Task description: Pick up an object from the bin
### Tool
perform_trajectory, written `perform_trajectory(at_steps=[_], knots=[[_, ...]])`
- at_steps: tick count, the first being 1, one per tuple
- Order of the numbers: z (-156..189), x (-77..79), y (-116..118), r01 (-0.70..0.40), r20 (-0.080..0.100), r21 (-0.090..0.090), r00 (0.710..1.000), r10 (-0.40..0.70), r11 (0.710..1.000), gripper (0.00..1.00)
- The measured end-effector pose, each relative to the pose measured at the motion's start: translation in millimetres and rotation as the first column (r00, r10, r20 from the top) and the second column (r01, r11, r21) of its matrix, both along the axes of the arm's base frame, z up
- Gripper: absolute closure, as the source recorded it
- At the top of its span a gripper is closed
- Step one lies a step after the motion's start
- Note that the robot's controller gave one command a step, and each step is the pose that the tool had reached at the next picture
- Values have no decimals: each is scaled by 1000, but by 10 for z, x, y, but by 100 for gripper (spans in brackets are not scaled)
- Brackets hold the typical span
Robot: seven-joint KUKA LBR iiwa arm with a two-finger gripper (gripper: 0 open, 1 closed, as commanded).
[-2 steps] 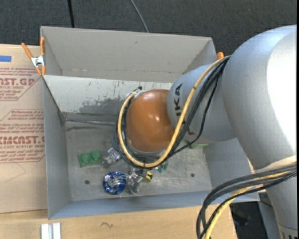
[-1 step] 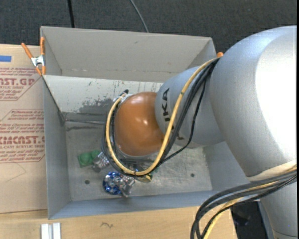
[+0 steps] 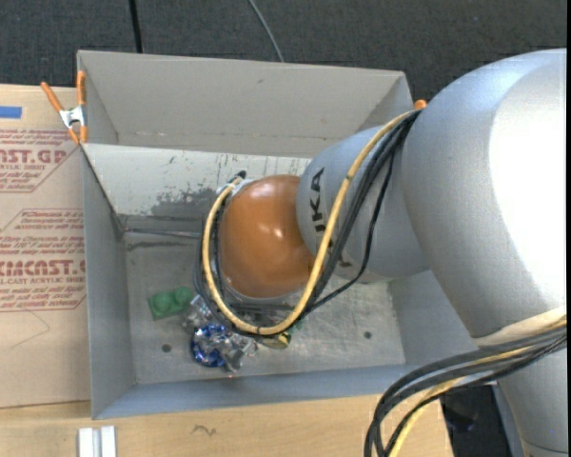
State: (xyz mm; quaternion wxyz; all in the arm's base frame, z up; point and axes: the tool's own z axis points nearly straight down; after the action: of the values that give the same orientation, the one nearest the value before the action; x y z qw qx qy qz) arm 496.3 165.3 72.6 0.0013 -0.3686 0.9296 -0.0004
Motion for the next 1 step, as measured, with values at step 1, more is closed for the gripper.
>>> perform_trajectory(at_steps=[1], knots=[[1505,288,255,-246,7,3,969,246,969,100]])
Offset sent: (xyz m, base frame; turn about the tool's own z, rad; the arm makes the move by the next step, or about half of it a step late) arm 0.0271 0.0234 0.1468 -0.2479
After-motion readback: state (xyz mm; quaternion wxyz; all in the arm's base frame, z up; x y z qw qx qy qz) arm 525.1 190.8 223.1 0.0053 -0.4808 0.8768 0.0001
